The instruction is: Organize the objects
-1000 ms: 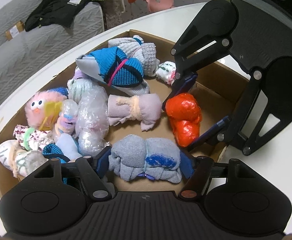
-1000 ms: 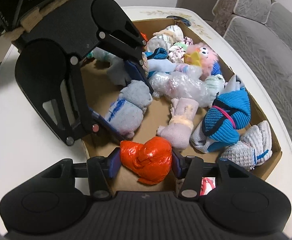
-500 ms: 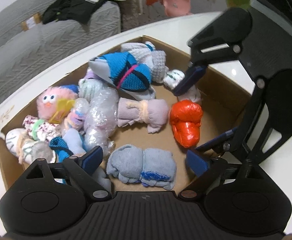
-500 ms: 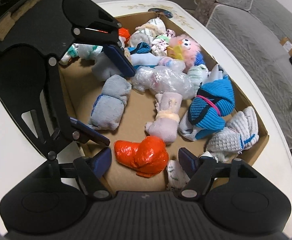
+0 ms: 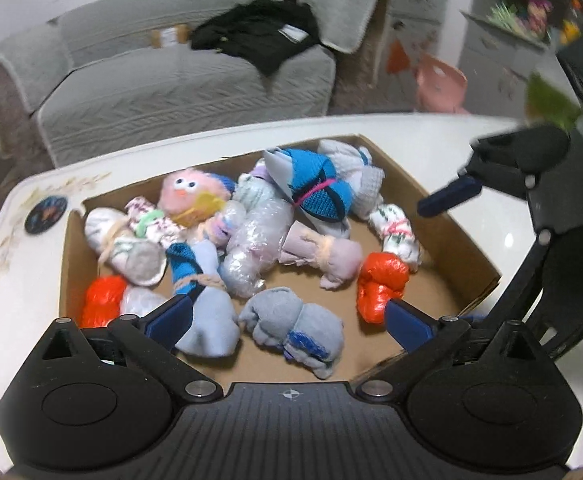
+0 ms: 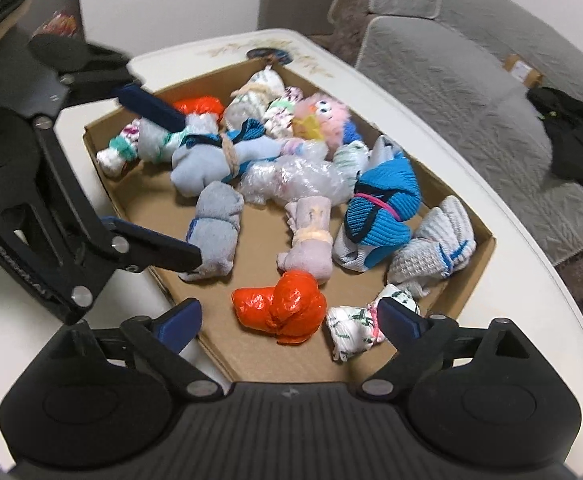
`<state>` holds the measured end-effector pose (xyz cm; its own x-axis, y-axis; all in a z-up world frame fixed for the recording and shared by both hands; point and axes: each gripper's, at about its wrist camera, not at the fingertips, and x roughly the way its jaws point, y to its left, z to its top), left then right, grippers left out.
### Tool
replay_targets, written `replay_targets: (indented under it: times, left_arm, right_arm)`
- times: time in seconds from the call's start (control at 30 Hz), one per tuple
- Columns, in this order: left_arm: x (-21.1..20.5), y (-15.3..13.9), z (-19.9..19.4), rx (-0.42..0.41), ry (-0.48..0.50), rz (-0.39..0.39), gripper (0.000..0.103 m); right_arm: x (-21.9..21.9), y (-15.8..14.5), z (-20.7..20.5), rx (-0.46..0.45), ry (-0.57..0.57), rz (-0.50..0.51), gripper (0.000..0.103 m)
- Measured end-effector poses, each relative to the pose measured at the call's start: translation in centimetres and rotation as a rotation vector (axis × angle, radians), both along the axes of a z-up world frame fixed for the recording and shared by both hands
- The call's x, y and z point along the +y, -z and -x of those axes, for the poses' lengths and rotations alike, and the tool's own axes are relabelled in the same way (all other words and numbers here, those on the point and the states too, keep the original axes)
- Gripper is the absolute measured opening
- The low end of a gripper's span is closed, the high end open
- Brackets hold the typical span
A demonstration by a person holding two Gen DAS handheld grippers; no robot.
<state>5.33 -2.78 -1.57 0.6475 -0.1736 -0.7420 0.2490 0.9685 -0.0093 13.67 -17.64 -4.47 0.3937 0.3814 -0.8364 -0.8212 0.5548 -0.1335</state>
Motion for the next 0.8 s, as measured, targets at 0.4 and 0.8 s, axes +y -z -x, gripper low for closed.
replay_targets:
  times: [0.4, 0.8]
  left_arm:
    - [0.8, -1.2, 3.4, -0.135, -0.192, -0.002, 0.103]
    - [2.0, -1.3, 6.6, -0.194, -0.298, 0.032, 0.103]
  right_arm:
    - [-0.7, -0.4, 2.2, -0.036, 0.264, -0.113, 0.102]
    - [-2.2, 0.1, 5.4, -0.018, 0.475, -0.286, 0.102]
